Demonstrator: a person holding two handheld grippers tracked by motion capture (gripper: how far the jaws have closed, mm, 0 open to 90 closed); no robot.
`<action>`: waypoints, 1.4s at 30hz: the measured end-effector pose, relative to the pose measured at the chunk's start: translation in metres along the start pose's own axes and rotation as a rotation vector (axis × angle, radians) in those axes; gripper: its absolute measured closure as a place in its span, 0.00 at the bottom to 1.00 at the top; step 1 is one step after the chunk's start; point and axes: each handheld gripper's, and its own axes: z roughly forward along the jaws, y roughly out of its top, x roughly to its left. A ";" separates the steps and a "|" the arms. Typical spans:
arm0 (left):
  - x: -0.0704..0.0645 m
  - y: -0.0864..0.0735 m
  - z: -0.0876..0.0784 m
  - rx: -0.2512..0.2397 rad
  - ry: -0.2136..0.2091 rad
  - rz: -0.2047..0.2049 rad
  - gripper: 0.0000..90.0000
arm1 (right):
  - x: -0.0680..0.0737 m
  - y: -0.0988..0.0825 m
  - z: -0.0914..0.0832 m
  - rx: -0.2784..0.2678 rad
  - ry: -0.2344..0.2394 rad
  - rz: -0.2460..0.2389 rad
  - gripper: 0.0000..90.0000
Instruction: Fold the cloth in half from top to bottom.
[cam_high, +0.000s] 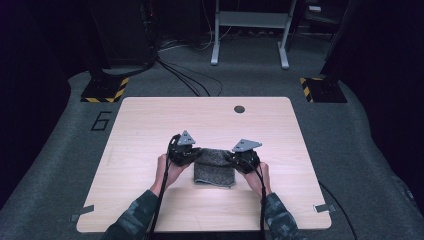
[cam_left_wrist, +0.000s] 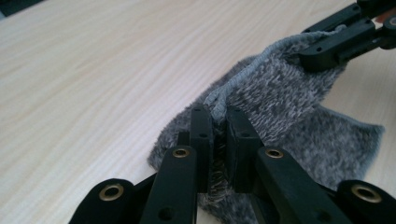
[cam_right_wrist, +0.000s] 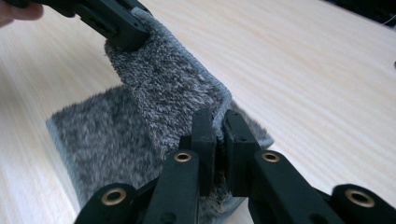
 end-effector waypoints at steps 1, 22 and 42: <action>-0.001 -0.002 0.000 0.008 -0.007 -0.001 0.90 | 0.003 -0.004 -0.001 0.009 -0.005 0.000 0.93; 0.000 -0.013 -0.021 0.013 -0.014 -0.138 0.32 | -0.007 -0.012 -0.019 0.047 -0.001 0.176 0.32; -0.024 -0.058 0.008 0.142 0.083 -0.053 0.28 | 0.013 -0.043 0.012 0.210 -0.052 0.138 0.18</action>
